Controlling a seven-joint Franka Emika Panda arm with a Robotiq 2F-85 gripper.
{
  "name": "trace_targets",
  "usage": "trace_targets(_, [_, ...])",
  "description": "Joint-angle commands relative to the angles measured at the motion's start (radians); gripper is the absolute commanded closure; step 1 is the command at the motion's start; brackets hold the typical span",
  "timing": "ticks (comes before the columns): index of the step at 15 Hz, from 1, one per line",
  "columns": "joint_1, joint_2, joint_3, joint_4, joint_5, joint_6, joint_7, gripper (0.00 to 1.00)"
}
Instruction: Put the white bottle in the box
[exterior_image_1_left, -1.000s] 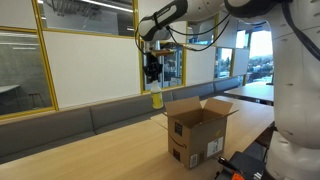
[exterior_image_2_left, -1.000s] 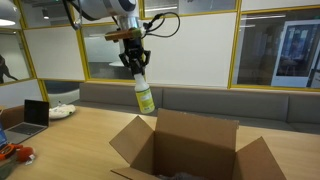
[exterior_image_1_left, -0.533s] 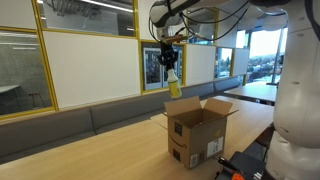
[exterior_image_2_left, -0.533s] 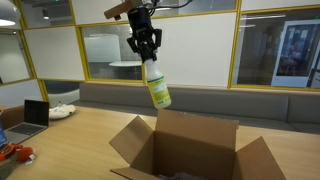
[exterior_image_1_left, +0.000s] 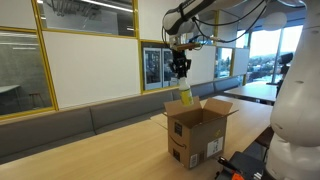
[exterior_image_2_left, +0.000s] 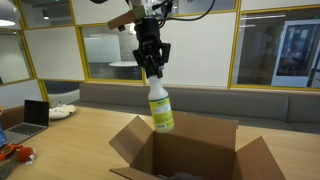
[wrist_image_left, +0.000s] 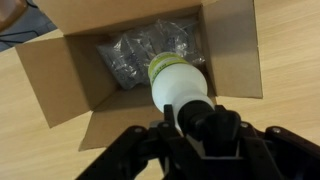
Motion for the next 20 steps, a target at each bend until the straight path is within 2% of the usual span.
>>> trace_targets(1, [-0.026,-0.089,-0.018,-0.144,0.078,0.109,0.022,0.81])
trace_targets(7, [-0.072,-0.143,-0.050,-0.346,0.167,0.280,0.046,0.81])
trace_targets(14, [-0.116,-0.164,-0.105,-0.541,0.375,0.464,0.020,0.81])
trace_targets(15, [-0.123,-0.165,-0.107,-0.557,0.382,0.474,0.031,0.31])
trace_targets(16, [-0.128,-0.169,-0.108,-0.573,0.387,0.490,0.033,0.30])
trace_targets(17, [-0.132,-0.174,-0.108,-0.584,0.387,0.500,0.040,0.24])
trace_targets(20, [-0.144,-0.196,-0.100,-0.605,0.366,0.520,0.062,0.01])
